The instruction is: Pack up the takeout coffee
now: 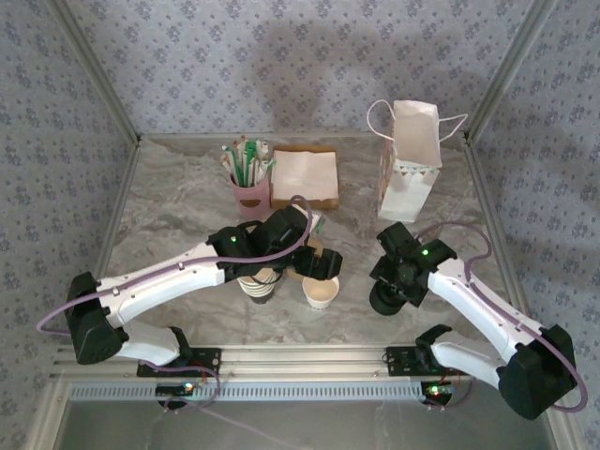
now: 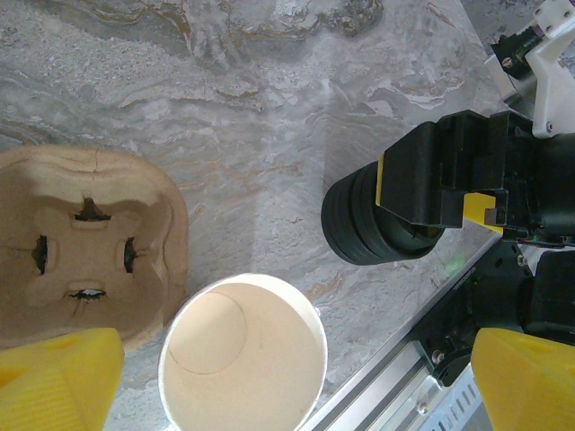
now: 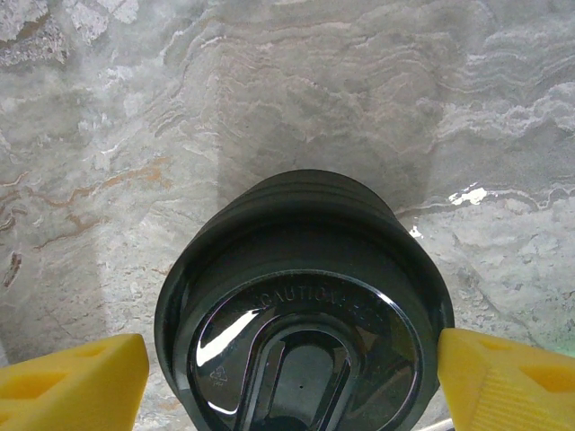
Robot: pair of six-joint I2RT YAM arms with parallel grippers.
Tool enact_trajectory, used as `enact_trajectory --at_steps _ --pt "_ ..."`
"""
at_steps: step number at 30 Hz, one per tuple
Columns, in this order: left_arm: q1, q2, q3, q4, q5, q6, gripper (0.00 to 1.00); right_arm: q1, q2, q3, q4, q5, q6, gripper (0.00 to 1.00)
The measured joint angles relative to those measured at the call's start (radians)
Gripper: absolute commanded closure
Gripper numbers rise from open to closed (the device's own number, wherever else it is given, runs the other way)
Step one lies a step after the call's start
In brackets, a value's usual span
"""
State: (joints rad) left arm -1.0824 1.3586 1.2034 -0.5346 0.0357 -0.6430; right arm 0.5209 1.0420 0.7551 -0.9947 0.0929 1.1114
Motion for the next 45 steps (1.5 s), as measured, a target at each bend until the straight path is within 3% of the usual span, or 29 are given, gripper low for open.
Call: enact_trajectory --at_steps 18,25,42,45 --pt "0.000 0.000 0.000 -0.004 0.000 0.000 0.01 0.000 0.028 0.001 -0.007 0.002 0.000 0.19" --pt "0.000 0.000 0.000 -0.004 0.000 0.000 0.01 0.000 0.028 0.003 -0.012 0.004 0.000 0.25" --pt "0.000 0.011 0.000 -0.004 0.000 0.000 0.01 0.000 0.019 0.051 -0.055 0.010 0.000 0.26" --pt "0.000 0.019 0.000 -0.003 0.000 -0.001 0.07 0.000 0.019 0.051 -0.056 0.009 0.000 0.26"
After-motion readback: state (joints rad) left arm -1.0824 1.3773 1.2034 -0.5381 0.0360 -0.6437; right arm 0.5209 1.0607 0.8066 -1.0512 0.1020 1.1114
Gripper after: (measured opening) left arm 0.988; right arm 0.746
